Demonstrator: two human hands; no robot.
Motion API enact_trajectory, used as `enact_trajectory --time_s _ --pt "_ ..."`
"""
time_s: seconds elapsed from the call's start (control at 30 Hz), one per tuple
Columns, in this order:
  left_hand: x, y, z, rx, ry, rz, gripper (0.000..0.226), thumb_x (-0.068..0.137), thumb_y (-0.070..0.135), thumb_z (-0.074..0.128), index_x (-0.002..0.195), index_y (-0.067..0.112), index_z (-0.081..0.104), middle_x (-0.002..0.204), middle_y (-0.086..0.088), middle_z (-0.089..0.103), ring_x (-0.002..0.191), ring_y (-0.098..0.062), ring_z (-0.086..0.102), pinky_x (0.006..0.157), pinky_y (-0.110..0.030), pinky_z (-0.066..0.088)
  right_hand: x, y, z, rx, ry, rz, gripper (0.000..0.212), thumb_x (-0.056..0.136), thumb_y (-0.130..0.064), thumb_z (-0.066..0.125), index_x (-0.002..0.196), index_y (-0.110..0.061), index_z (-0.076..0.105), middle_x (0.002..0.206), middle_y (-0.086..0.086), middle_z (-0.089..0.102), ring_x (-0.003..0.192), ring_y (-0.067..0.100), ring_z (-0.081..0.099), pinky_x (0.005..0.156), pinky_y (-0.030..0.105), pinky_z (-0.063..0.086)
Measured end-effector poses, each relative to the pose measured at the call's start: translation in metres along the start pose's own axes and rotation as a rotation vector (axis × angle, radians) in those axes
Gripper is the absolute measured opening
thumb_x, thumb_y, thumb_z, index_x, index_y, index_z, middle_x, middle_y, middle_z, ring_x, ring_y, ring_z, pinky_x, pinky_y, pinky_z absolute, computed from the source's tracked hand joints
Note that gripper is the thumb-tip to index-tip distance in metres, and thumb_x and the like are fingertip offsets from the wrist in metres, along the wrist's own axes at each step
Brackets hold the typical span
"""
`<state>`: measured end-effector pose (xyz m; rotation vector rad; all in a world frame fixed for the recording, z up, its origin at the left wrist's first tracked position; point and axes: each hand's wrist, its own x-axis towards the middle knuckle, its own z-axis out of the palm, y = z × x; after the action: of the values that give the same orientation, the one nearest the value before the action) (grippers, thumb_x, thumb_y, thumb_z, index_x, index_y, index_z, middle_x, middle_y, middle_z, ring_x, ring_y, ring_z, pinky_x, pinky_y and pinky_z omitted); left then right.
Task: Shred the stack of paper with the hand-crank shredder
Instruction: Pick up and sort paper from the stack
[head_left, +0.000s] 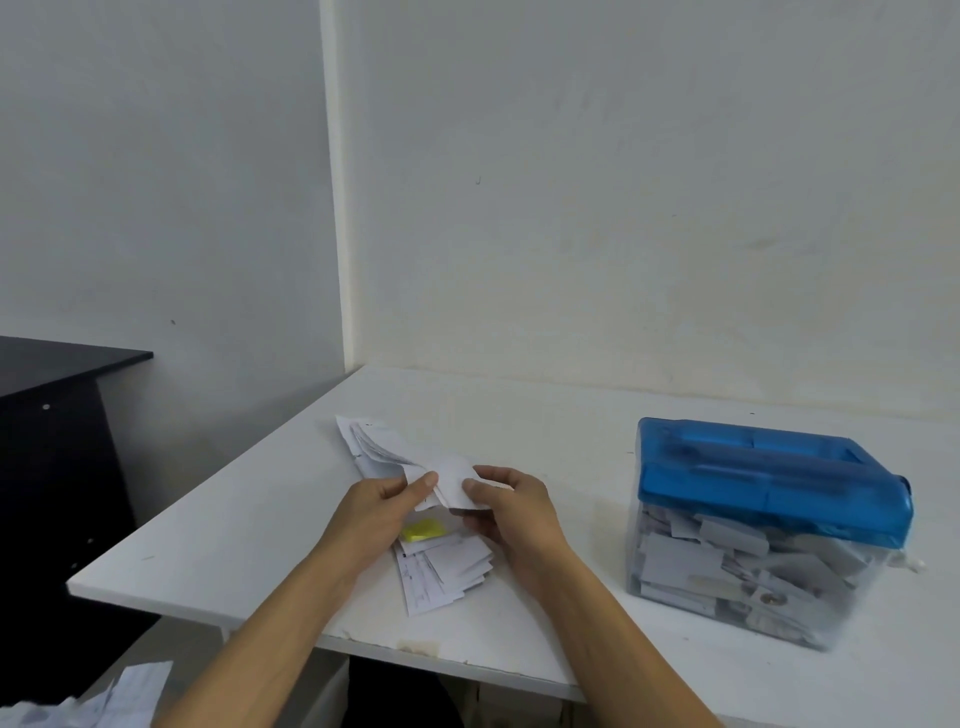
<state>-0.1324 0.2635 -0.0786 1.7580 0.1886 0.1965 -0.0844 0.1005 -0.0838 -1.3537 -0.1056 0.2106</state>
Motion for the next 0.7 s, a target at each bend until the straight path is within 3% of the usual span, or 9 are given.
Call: enact_trajectory --time_s 0.1,0.2,0.37,0.47,0.53,0.6,0.7 --pt "-0.004 0.004 0.0 -0.024 0.0 0.022 0.02 0.095 0.044 0.067 0.09 0.031 0.081 0.094 0.001 0.079 0.088 -0.008 0.068 0.073 -0.016 0.049 -0.002 -0.002 0.001 0.015 -0.021 0.004 0.029 0.094 -0.007 0.066 0.122 -0.003 0.062 0.106 0.019 0.074 0.084 0.027 0.076 0.067 0.026 0.056" --pt "-0.005 0.003 -0.002 -0.027 -0.011 0.013 0.023 0.095 0.044 0.067 0.085 0.032 0.083 0.095 -0.011 0.076 0.082 -0.012 0.065 0.075 -0.021 0.049 -0.002 -0.002 0.0 0.024 -0.03 0.007 0.029 0.094 -0.006 0.065 0.123 -0.003 0.061 0.106 0.02 0.074 0.082 0.027 0.076 0.067 0.026 0.056" --pt "-0.006 0.004 0.001 -0.018 0.028 0.023 0.019 0.098 0.036 0.066 0.086 0.03 0.08 0.08 0.01 0.077 0.081 -0.009 0.066 0.073 -0.019 0.05 0.001 0.0 -0.001 0.01 -0.007 0.003 0.026 0.094 -0.008 0.066 0.12 -0.006 0.063 0.106 0.017 0.073 0.081 0.024 0.075 0.069 0.027 0.057" --pt "-0.004 -0.003 0.004 0.056 0.1 0.031 0.022 0.097 0.033 0.067 0.081 0.025 0.079 0.08 0.003 0.077 0.079 -0.014 0.068 0.076 -0.031 0.052 0.003 0.004 0.0 -0.053 0.034 -0.024 0.025 0.092 -0.008 0.067 0.117 -0.012 0.065 0.103 0.012 0.072 0.08 0.021 0.073 0.071 0.03 0.06" --pt "-0.007 -0.005 0.008 0.165 0.196 0.055 0.034 0.09 0.034 0.065 0.069 0.007 0.067 0.061 -0.001 0.063 0.059 -0.013 0.053 0.06 -0.028 0.041 0.003 0.006 0.002 -0.145 0.075 -0.07 0.026 0.091 -0.008 0.066 0.115 -0.016 0.067 0.103 0.01 0.071 0.083 0.021 0.072 0.069 0.03 0.059" --pt "-0.011 -0.005 0.011 0.239 0.293 0.053 0.037 0.089 0.027 0.062 0.059 0.01 0.048 0.048 0.006 0.046 0.05 -0.011 0.042 0.052 -0.027 0.032 0.002 0.007 0.004 -0.257 0.122 -0.12 0.026 0.089 -0.01 0.064 0.11 -0.024 0.067 0.101 0.006 0.069 0.078 0.018 0.07 0.064 0.028 0.055" --pt "-0.012 -0.005 0.013 0.401 0.339 0.025 0.037 0.094 0.03 0.057 0.063 0.01 0.051 0.058 0.009 0.055 0.064 -0.017 0.051 0.07 -0.036 0.038 0.0 0.005 0.003 -0.339 0.17 -0.171 0.028 0.087 -0.01 0.063 0.109 -0.027 0.067 0.097 0.0 0.07 0.08 0.013 0.069 0.062 0.021 0.052"
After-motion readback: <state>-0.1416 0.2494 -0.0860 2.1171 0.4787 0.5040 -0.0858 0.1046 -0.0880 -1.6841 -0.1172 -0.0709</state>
